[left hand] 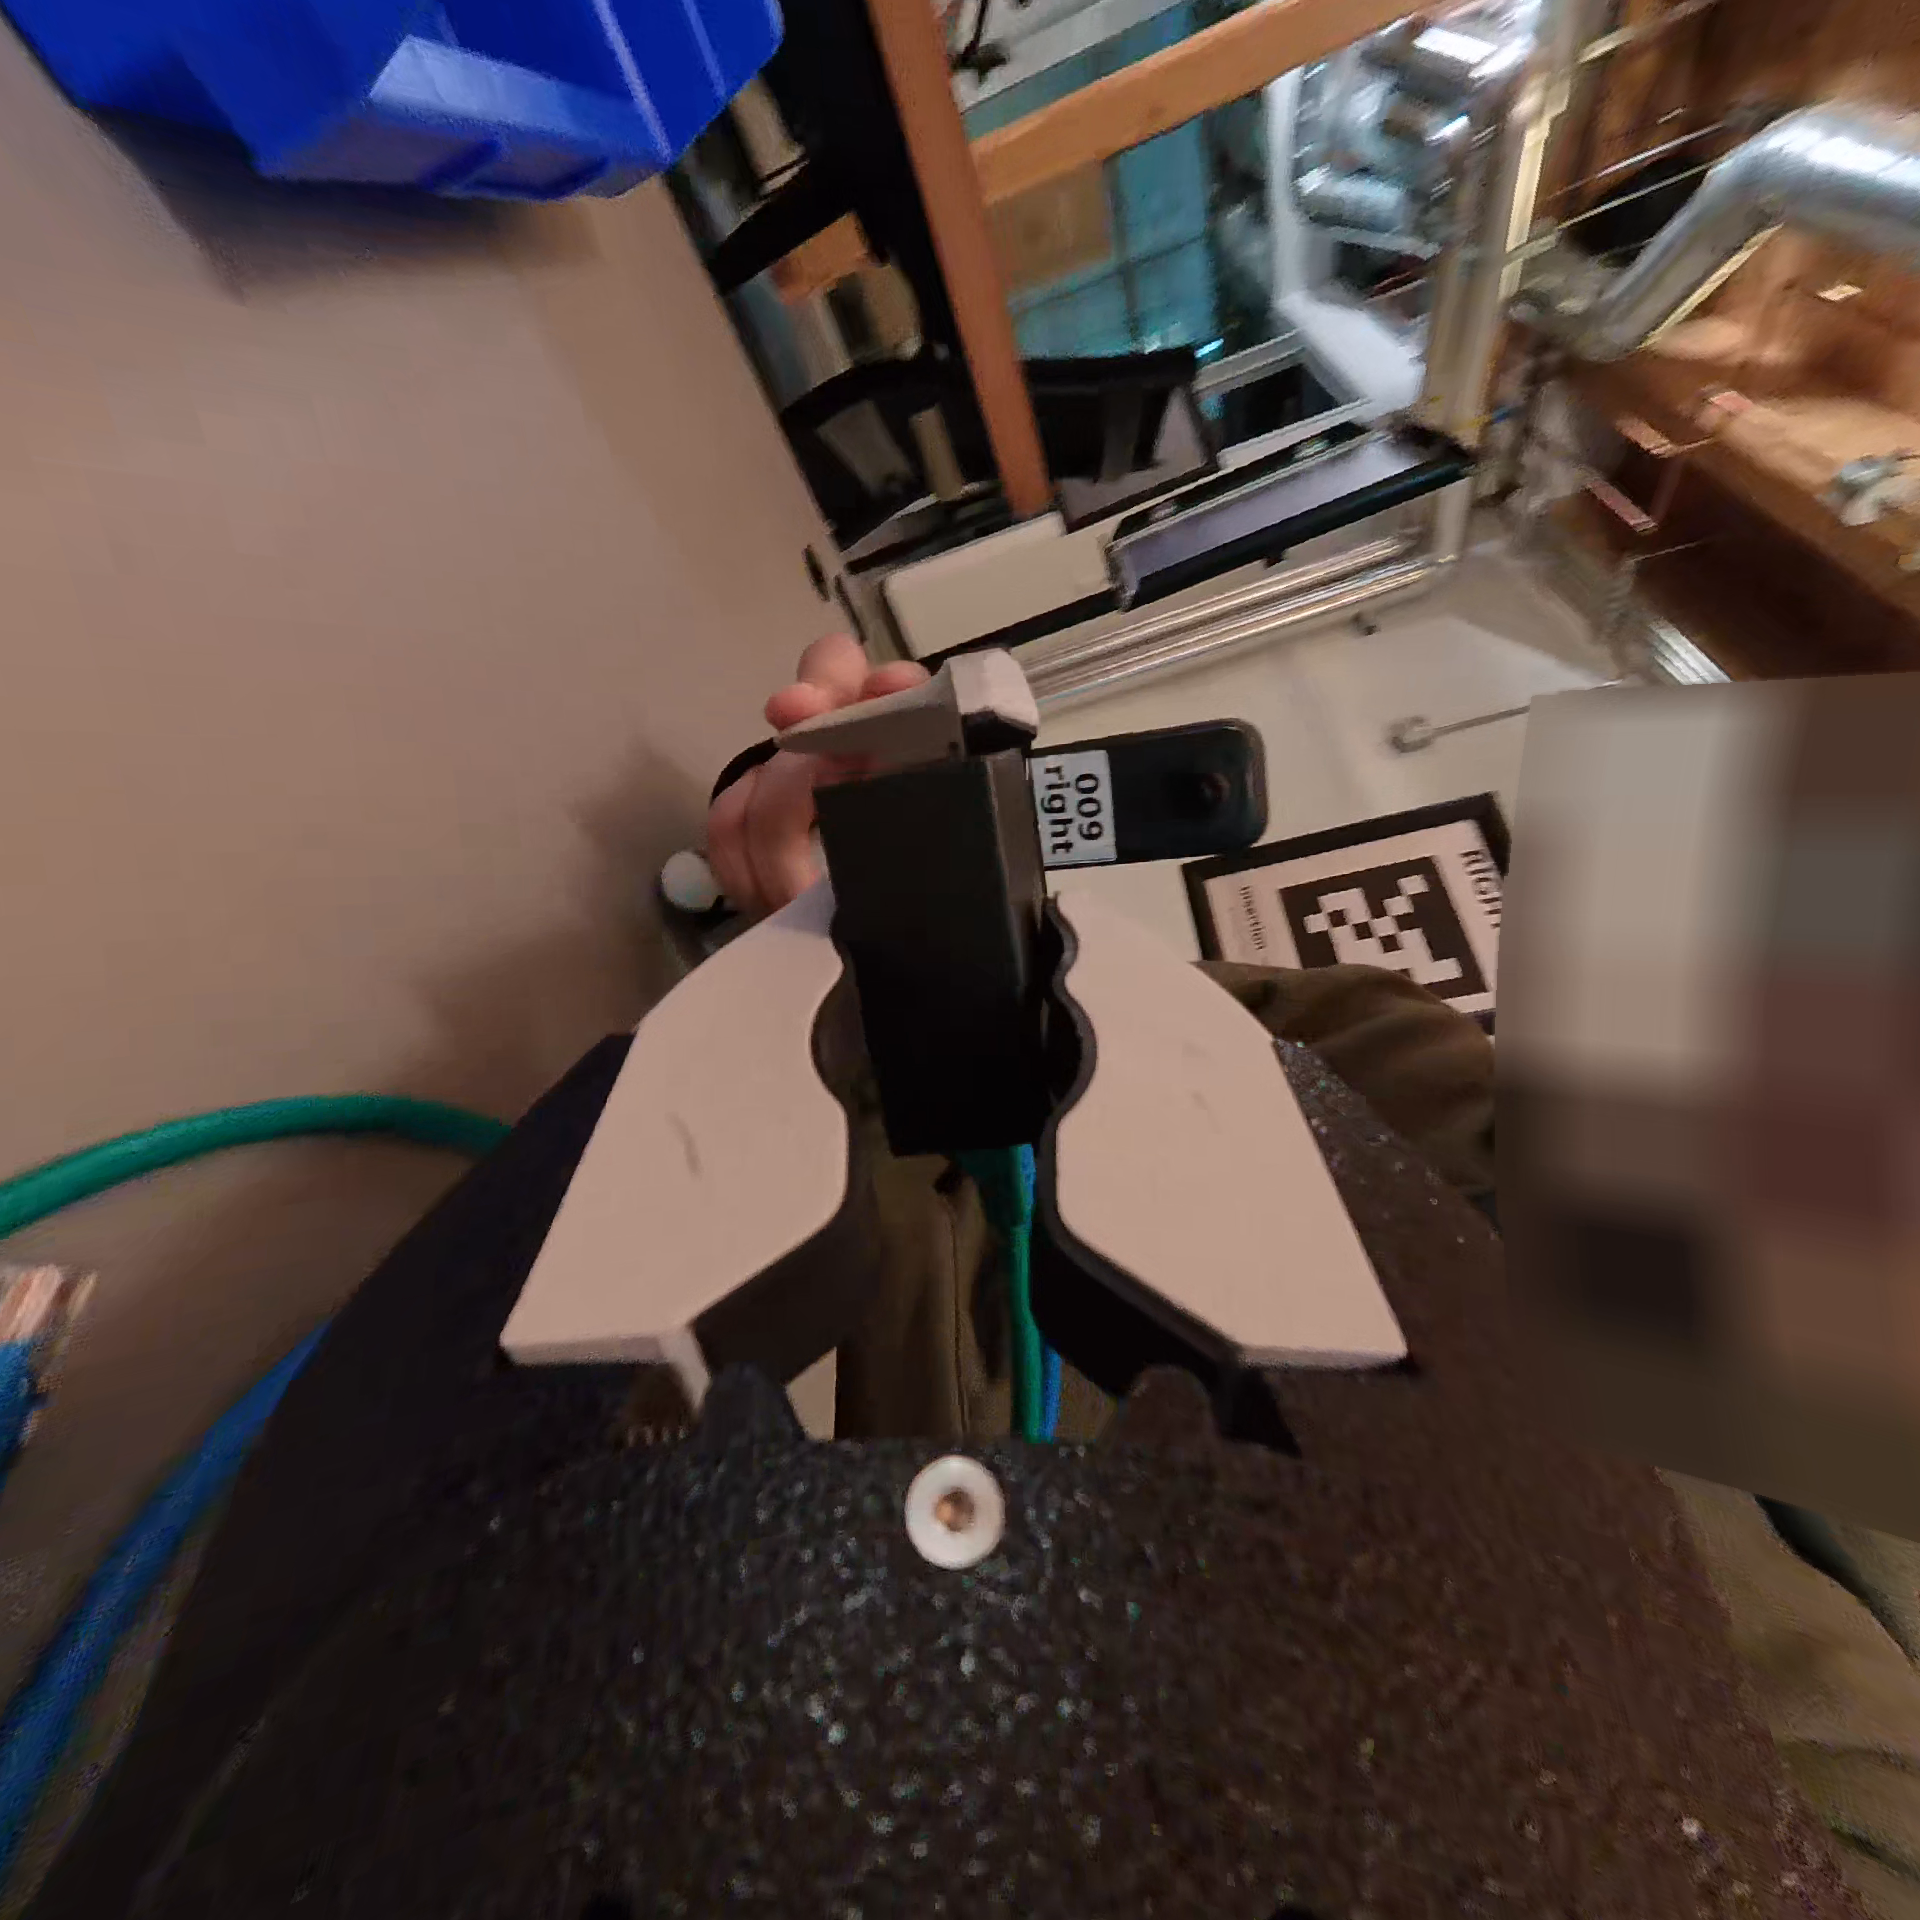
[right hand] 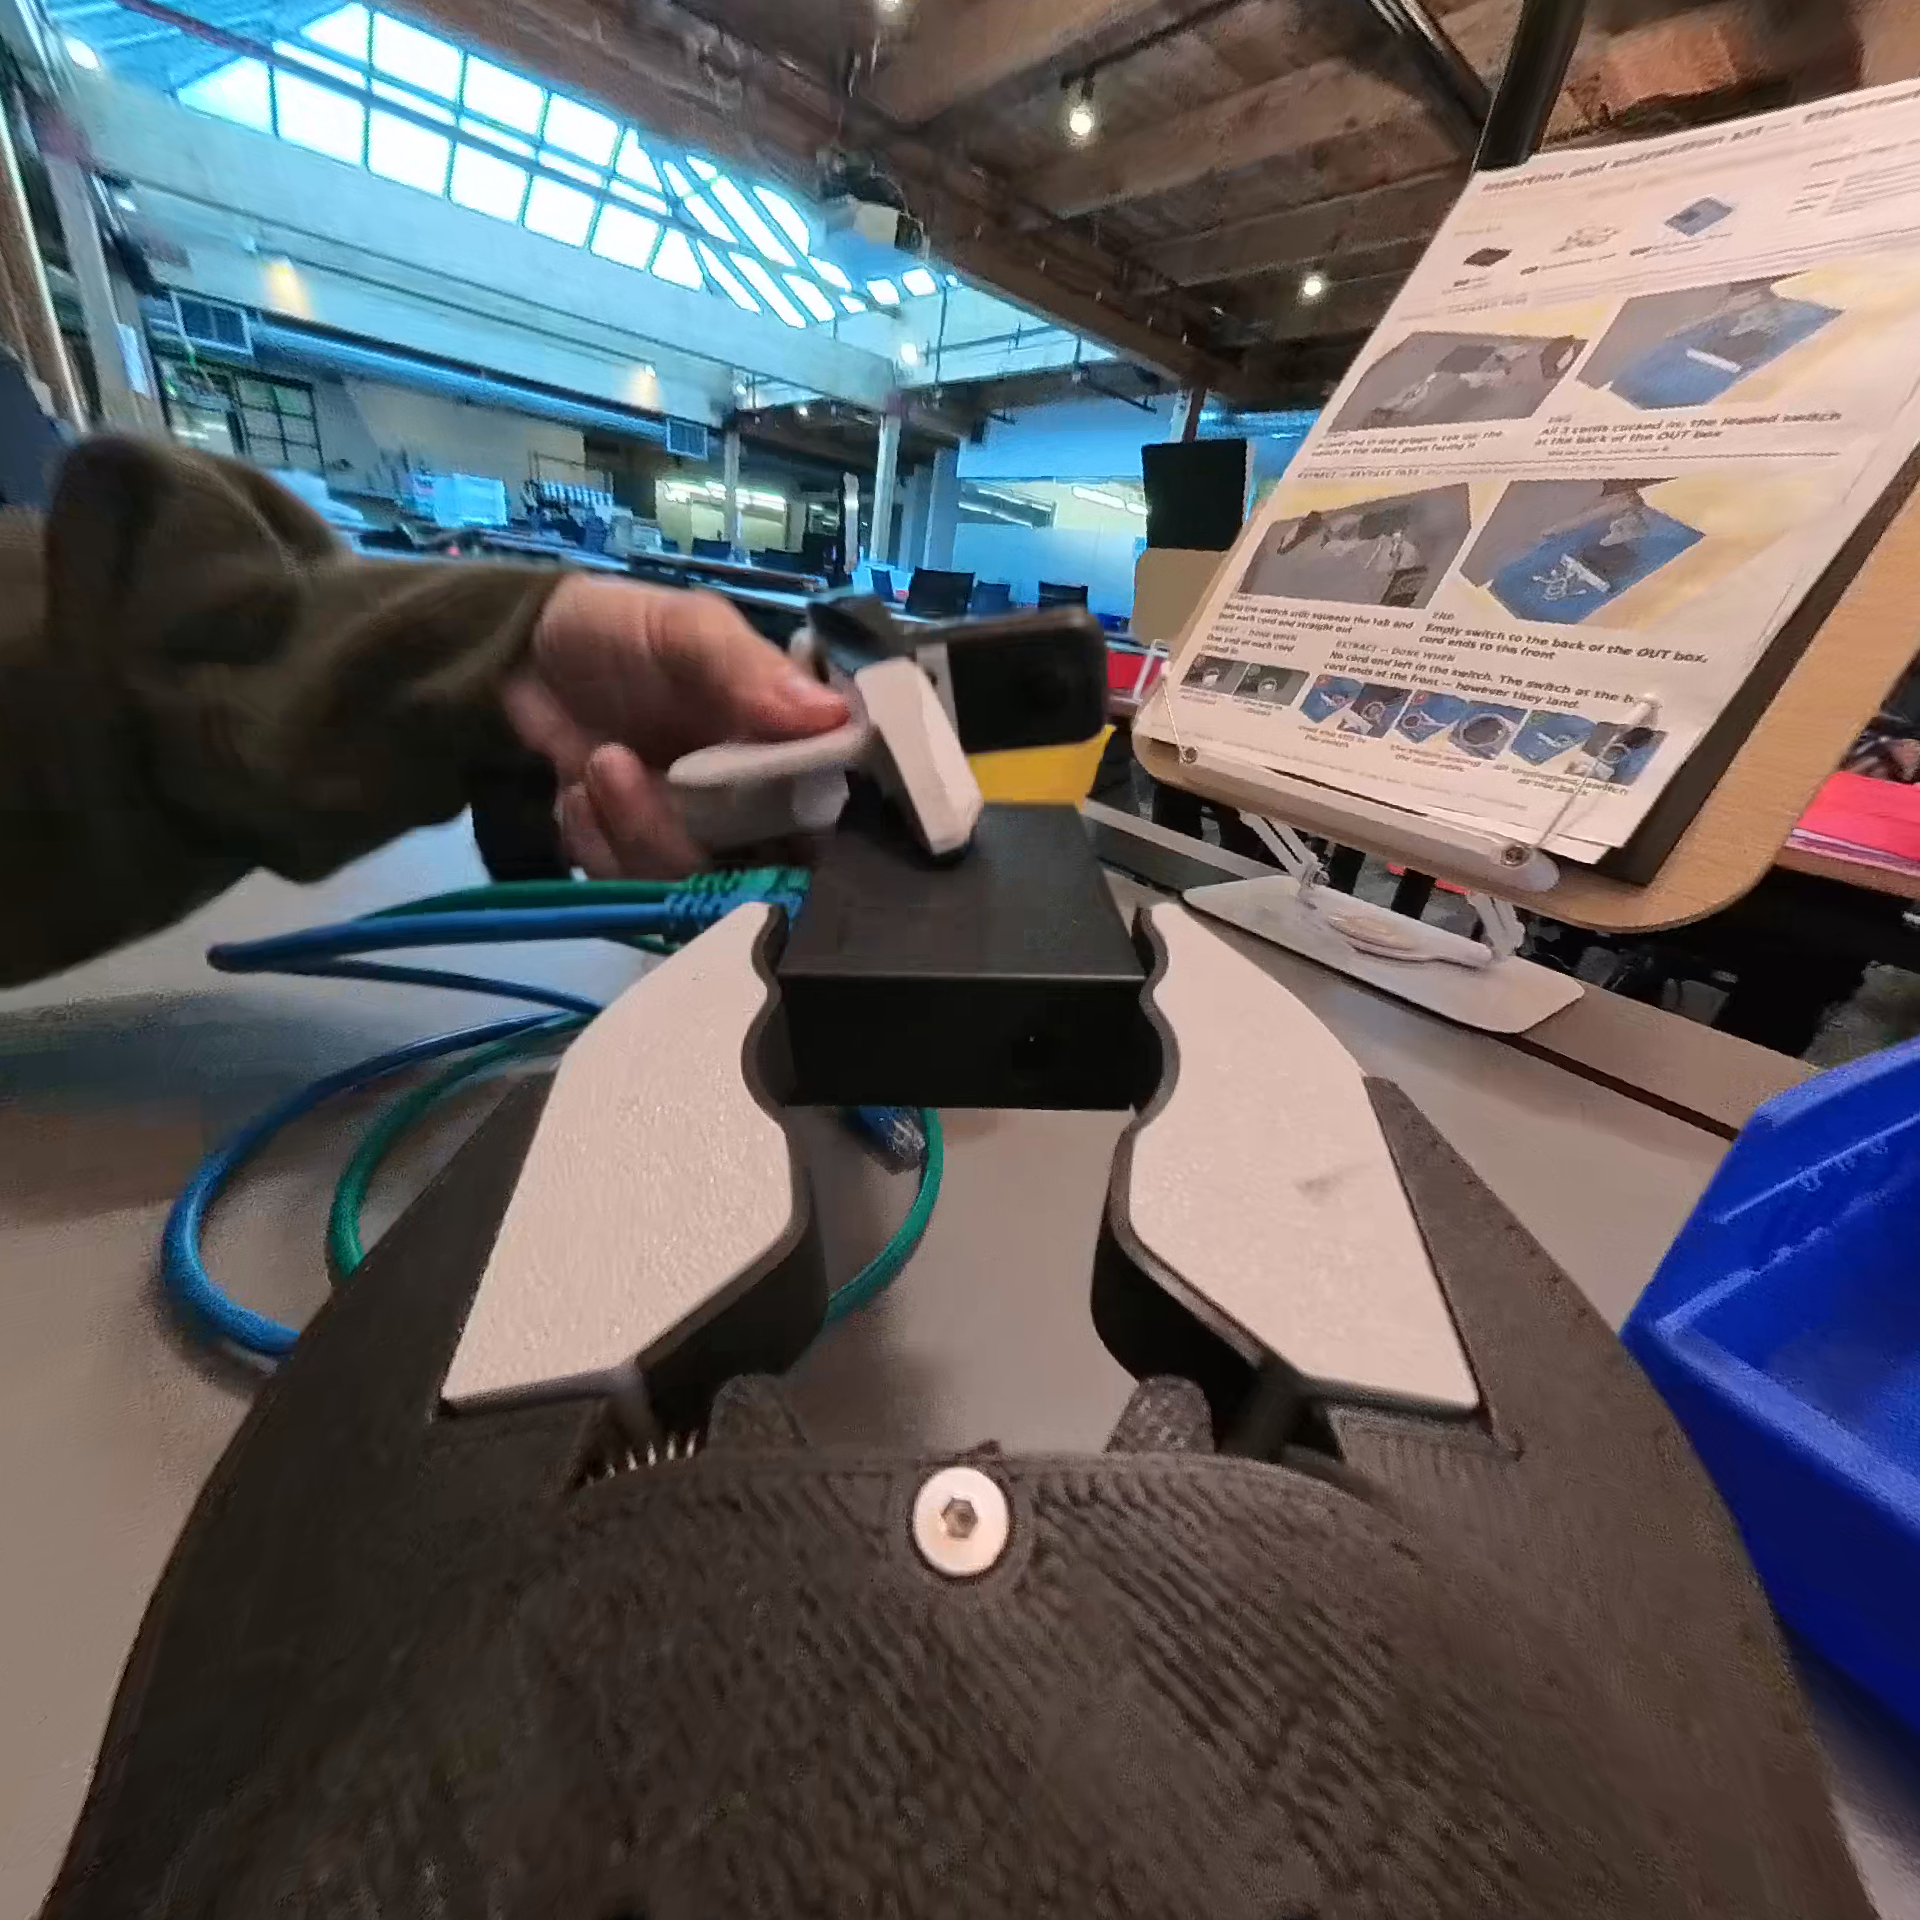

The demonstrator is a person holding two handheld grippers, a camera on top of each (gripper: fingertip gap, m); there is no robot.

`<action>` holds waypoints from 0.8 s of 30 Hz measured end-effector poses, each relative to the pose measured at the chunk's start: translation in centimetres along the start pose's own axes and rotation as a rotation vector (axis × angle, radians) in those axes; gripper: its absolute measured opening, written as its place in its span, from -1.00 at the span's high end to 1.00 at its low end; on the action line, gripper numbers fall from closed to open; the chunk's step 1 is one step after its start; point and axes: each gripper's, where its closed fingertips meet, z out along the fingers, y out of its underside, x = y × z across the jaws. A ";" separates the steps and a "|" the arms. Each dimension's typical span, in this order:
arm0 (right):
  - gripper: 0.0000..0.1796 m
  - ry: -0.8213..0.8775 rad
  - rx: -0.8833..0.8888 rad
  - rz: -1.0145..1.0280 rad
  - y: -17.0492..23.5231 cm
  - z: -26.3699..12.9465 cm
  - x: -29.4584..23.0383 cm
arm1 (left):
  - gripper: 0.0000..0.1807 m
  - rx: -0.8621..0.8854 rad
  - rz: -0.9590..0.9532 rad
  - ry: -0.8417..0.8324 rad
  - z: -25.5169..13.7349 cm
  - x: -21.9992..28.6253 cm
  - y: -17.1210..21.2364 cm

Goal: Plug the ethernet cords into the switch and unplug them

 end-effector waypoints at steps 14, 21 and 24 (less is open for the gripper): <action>0.18 -0.004 -0.055 -0.031 0.6 0.4 -0.5 | 0.69 -0.193 0.025 -0.253 0.3 1.4 0.4; 0.19 0.029 -0.133 -0.081 1.6 0.9 -0.5 | 0.69 -0.245 0.069 -0.343 -0.1 1.1 0.6; 0.19 0.056 -0.122 -0.090 1.4 0.8 -0.3 | 0.69 -0.212 0.097 -0.332 0.1 1.4 0.2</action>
